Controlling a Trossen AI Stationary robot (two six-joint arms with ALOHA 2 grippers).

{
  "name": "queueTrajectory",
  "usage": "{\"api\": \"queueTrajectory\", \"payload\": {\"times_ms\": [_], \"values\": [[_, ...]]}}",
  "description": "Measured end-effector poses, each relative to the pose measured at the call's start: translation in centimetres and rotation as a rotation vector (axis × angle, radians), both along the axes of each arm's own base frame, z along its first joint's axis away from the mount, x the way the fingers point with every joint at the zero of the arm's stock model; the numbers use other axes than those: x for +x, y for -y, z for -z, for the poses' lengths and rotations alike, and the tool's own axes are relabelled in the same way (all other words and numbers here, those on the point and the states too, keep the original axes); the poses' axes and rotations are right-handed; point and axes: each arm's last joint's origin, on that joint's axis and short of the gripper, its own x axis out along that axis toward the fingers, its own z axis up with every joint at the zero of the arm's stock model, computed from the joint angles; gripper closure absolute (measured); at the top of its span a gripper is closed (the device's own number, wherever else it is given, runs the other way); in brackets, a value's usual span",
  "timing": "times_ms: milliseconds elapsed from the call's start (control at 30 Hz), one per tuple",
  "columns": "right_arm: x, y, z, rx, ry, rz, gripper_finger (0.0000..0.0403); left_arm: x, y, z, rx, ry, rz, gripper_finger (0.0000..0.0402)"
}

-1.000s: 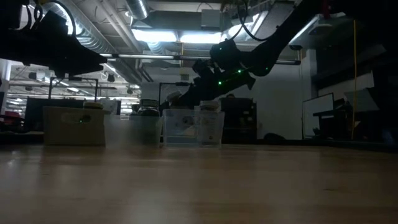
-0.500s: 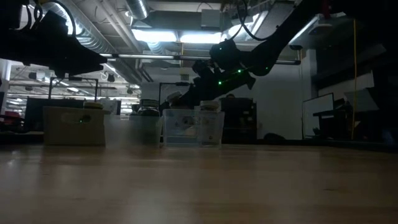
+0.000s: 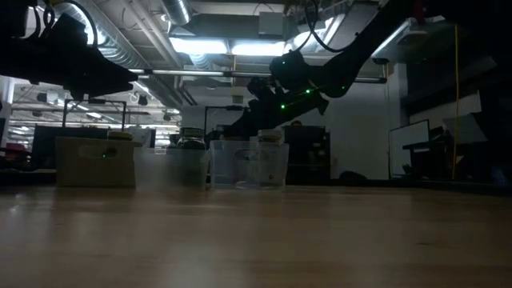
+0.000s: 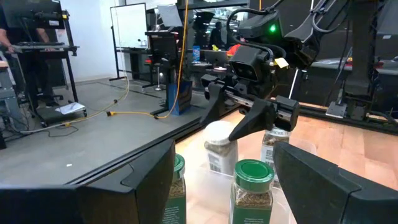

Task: Sort spices by type
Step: Return to Home Position

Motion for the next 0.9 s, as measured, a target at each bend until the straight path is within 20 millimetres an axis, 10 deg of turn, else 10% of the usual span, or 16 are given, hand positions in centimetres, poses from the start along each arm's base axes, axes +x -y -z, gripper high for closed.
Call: {"api": "queueTrajectory", "payload": {"times_ms": [467, 900], "values": [[1.0, 0.6, -1.9, 0.005, -0.031, 0.004, 0.0121, -0.1, 0.0, -0.3, -0.009, 0.016, 0.0, 0.0147], [1.0, 1.2, -7.9, 0.061, -0.229, -0.022, 0.012, -0.4, 0.0, -1.0, -0.041, -0.005, 0.012, 0.0147]]}}
